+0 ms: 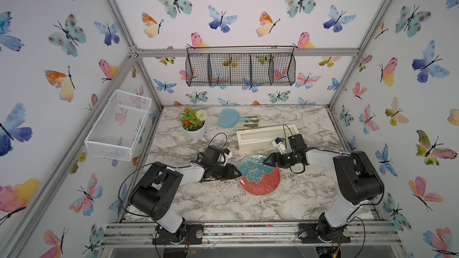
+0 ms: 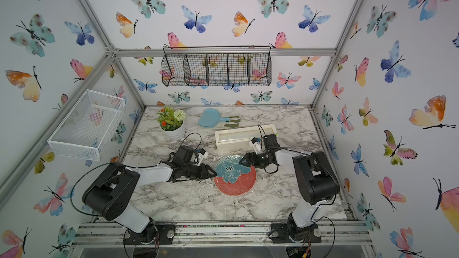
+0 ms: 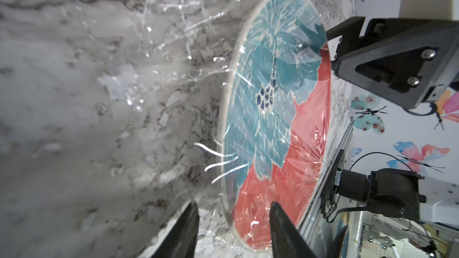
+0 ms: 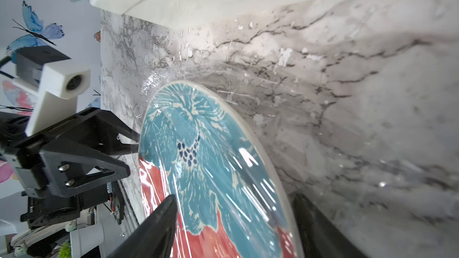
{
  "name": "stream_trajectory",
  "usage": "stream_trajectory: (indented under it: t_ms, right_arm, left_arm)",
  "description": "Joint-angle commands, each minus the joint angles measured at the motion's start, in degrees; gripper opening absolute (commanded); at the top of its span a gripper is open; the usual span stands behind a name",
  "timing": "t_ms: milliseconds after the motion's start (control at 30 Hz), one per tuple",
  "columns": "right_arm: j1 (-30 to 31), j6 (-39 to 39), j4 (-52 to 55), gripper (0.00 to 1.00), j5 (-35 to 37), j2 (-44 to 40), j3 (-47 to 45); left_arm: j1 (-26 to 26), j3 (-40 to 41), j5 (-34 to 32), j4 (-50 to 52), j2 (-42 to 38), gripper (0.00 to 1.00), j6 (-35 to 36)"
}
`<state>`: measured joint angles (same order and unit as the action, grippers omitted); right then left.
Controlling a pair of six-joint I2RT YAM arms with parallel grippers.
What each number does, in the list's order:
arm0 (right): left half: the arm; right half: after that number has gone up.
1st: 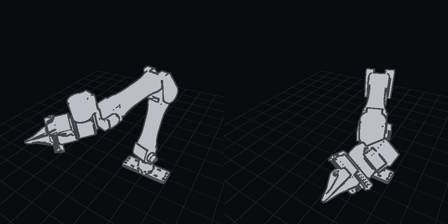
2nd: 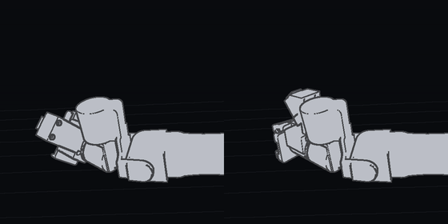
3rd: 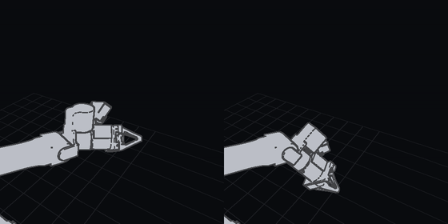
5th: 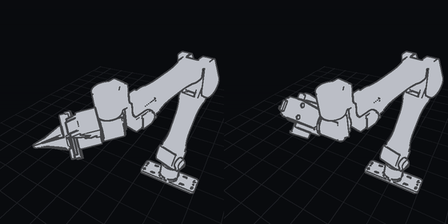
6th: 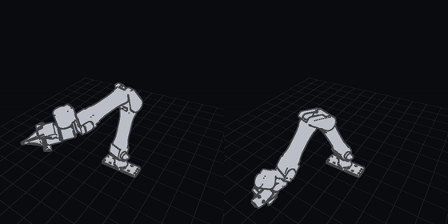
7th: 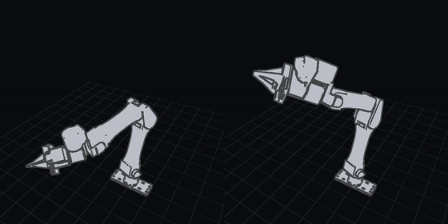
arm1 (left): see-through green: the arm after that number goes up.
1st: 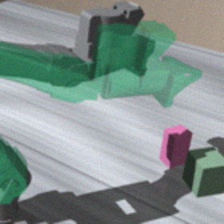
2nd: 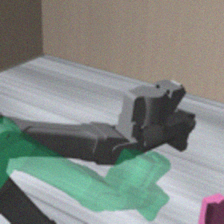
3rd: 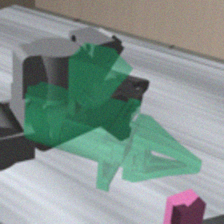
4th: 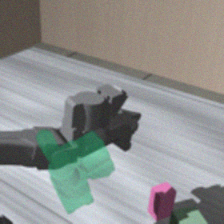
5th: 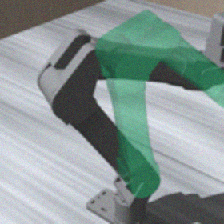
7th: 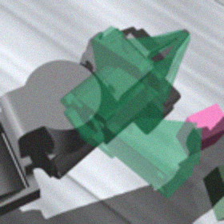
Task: Wrap the plate with plastic wrap
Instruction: Cover the plate with plastic wrap, then pick up the plate at the center of the board.
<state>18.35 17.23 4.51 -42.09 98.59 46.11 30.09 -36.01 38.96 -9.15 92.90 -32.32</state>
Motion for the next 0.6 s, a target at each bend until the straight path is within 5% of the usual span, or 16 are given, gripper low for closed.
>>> stream_trajectory:
  t_ms: [0, 333, 567]
  right_arm:
    - [0.68, 3.62, -3.76, 0.7, -4.96, 1.22, -2.47]
    - [1.23, 12.17, -15.22, 0.46, -11.8, 0.91, -6.53]
    - [2.04, 14.58, -19.07, 0.28, -14.3, 1.06, -6.58]
  left_arm:
    - [0.53, 1.19, 2.46, -7.66, 2.13, 0.38, -3.59]
    - [2.38, 1.07, 1.21, -14.45, 5.53, 0.17, -7.57]
    - [2.52, 0.7, 1.04, -16.25, 4.71, 0.15, -8.36]
